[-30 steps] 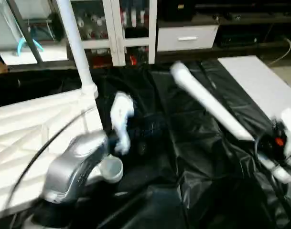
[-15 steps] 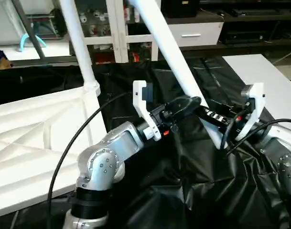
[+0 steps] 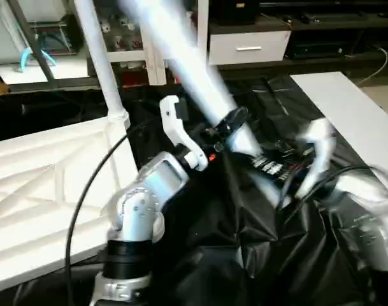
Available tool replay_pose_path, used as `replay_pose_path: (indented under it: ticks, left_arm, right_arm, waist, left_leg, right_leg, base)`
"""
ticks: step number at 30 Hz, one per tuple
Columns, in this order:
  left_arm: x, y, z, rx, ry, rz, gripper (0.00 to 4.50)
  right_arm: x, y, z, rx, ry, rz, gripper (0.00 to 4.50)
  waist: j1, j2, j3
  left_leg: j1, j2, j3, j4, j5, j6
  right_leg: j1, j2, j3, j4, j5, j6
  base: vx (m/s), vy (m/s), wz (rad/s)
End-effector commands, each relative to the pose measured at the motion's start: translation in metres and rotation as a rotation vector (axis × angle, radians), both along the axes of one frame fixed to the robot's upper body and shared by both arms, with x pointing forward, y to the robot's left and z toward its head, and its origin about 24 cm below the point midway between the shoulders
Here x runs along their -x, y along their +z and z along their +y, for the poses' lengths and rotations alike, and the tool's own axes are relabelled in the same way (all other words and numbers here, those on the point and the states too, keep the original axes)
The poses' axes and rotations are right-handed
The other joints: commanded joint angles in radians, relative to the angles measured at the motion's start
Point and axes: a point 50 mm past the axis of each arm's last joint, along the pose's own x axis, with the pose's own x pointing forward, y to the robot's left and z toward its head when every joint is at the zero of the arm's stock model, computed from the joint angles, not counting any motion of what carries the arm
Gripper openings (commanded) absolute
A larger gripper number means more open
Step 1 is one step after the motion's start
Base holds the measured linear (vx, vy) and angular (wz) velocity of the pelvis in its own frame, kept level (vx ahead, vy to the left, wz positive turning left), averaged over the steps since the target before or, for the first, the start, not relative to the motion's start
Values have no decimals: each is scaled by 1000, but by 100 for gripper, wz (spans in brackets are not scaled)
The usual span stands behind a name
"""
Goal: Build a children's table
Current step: Insert table leg to table base
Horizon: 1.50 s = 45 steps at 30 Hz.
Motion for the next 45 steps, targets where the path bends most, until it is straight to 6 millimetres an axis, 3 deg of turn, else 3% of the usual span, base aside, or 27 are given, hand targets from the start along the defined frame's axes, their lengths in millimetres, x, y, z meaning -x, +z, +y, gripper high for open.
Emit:
replay_pose_path:
  ticks: [1,7,9,12,14,17,19,22,35,36,41,45]
  left_arm:
    - [-6,-4,6,-31,66,30,401]
    - [-2,4,3,50,13,12,433]
    - [-2,4,2,63,13,22,396]
    - [-1,5,2,78,11,26,392]
    - [-1,5,1,78,13,26,352]
    - [0,5,1,81,11,24,353]
    - [0,7,1,86,15,17,314]
    - [0,8,2,85,16,14,309]
    - [-4,7,8,77,49,-3,186]
    - [-5,7,10,59,56,-13,180]
    - [-9,8,15,7,83,-42,167]
    - [-20,11,31,-8,145,-60,167]
  right_arm:
    - [5,12,4,-27,37,-57,139]
    - [1,13,3,-31,-8,-73,139]
    - [-2,14,2,-35,-40,-85,139]
    - [-4,15,1,-36,-61,-97,139]
    - [-4,16,1,-41,-70,-101,139]
    - [-6,16,1,-43,-86,-107,139]
    - [-6,16,1,-44,-100,-111,139]
    - [-6,15,2,-46,-112,-116,139]
    - [-5,13,6,-51,-131,-123,139]
    - [-4,13,6,-57,-129,-121,195]
    - [0,12,8,-72,-98,-111,229]
    - [14,12,6,-87,-8,-80,273]
  waist:
    - [-1,-18,-64]
    - [-2,-20,-64]
    - [-3,-19,-63]
    - [-3,-18,-64]
    - [-4,-20,-64]
    - [-4,-18,-63]
    - [-3,-17,-64]
    - [-4,-17,-64]
    - [-5,-12,-65]
    - [-5,-9,-65]
    - [-6,-7,-65]
    - [-6,-3,-67]
  left_leg:
    - [28,131,-64,-82,-80,89]
    - [28,131,-61,-84,-98,76]
    - [28,130,-60,-85,-103,72]
    - [28,130,-60,-86,-106,64]
    - [28,130,-59,-85,-102,66]
    - [28,129,-59,-85,-106,64]
    - [28,130,-59,-86,-106,59]
    - [29,129,-59,-86,-102,58]
    - [29,129,-59,-87,-111,50]
    - [29,129,-60,-87,-112,50]
    - [30,129,-61,-89,-121,50]
    - [31,130,-64,-89,-129,48]
  right_leg:
    - [33,-89,49,-68,16,-253]
    - [34,-91,49,-68,9,-252]
    - [32,-91,49,-69,2,-250]
    - [33,-90,49,-68,3,-248]
    - [33,-91,49,-68,8,-246]
    - [33,-91,50,-69,0,-244]
    - [32,-90,49,-69,-1,-242]
    - [33,-90,49,-68,9,-242]
    - [33,-88,49,-67,19,-241]
    - [34,-89,49,-67,20,-242]
    - [34,-86,49,-67,28,-232]
    - [35,-87,48,-65,39,-233]
  base:
    - [0,0,0]
    - [0,0,0]
    - [0,0,0]
    - [0,0,0]
    - [0,0,0]
    - [0,0,0]
    - [0,0,0]
    - [0,0,0]
    - [0,0,0]
    - [0,0,0]
    - [0,0,0]
    - [0,0,0]
